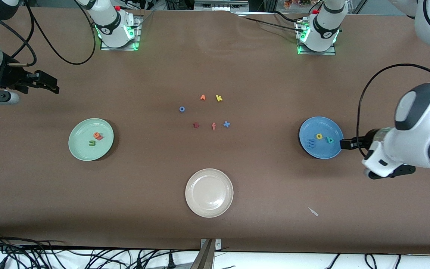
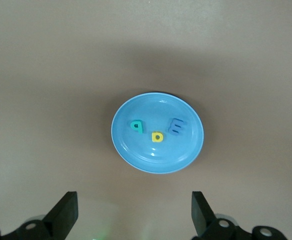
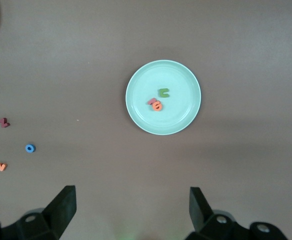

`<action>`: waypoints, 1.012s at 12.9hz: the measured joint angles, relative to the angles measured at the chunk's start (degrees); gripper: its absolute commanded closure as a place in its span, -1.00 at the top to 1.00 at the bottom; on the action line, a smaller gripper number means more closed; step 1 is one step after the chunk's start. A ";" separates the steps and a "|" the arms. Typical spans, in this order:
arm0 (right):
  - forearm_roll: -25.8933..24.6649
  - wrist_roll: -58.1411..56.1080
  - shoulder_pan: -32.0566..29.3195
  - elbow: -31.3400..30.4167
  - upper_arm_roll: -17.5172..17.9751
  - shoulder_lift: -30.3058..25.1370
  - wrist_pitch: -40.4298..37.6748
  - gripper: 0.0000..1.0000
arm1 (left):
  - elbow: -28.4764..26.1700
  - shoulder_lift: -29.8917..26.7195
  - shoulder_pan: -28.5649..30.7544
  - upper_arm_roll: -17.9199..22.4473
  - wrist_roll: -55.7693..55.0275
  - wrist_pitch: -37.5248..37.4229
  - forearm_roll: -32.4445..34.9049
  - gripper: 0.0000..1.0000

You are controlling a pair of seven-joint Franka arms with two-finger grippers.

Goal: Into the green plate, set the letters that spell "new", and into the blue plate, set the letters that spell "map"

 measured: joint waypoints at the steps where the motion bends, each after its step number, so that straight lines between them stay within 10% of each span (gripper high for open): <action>1: 0.00 0.01 0.02 0.00 0.01 0.00 0.23 1.00 | 1.56 -1.24 -2.19 5.18 3.38 -0.49 -3.99 1.00; 5: 0.00 0.02 0.03 0.01 0.02 0.01 0.37 1.00 | 2.54 -8.24 -13.09 28.19 12.11 -0.06 -20.29 0.99; 13: 0.00 0.04 0.04 0.02 0.03 0.02 0.45 1.00 | -21.98 -23.55 -14.55 30.50 16.51 22.81 -20.97 1.00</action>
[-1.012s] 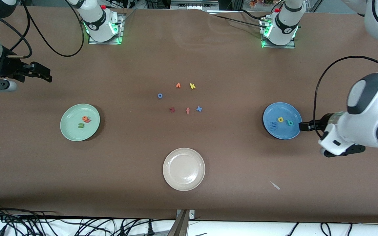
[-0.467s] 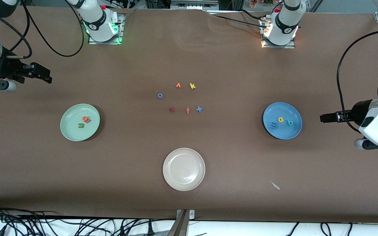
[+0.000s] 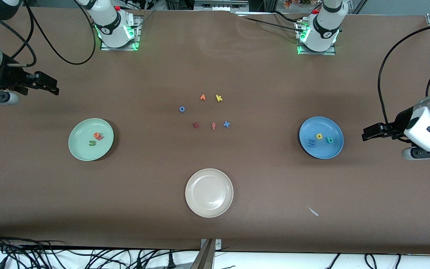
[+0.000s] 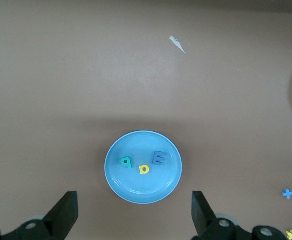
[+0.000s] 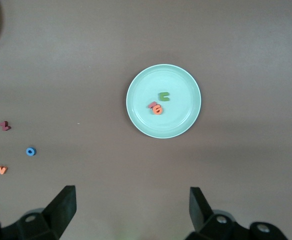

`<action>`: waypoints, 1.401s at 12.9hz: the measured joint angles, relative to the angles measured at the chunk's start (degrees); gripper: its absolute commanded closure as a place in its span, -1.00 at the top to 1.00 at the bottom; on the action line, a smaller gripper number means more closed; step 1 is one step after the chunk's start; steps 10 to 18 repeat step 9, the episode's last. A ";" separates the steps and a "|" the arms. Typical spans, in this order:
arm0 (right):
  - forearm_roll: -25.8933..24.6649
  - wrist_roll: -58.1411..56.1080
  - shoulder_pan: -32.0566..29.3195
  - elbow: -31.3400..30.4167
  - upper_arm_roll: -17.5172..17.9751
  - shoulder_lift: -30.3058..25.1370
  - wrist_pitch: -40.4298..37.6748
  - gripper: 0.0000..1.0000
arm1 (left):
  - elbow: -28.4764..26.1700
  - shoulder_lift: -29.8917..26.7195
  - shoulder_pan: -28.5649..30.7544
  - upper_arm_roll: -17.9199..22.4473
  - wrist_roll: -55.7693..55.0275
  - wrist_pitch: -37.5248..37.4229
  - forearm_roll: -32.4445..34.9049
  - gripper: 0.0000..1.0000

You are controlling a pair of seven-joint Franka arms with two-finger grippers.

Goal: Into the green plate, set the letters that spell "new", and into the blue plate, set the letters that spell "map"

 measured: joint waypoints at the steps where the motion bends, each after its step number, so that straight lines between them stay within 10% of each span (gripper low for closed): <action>1: 0.00 0.00 0.00 0.00 0.00 0.00 0.00 1.00 | -0.74 -0.42 0.03 0.08 0.19 0.33 0.00 1.00; 18: 0.00 0.00 0.00 0.00 0.00 0.01 0.00 1.00 | -1.60 -0.65 -0.06 0.10 2.60 0.19 0.00 1.00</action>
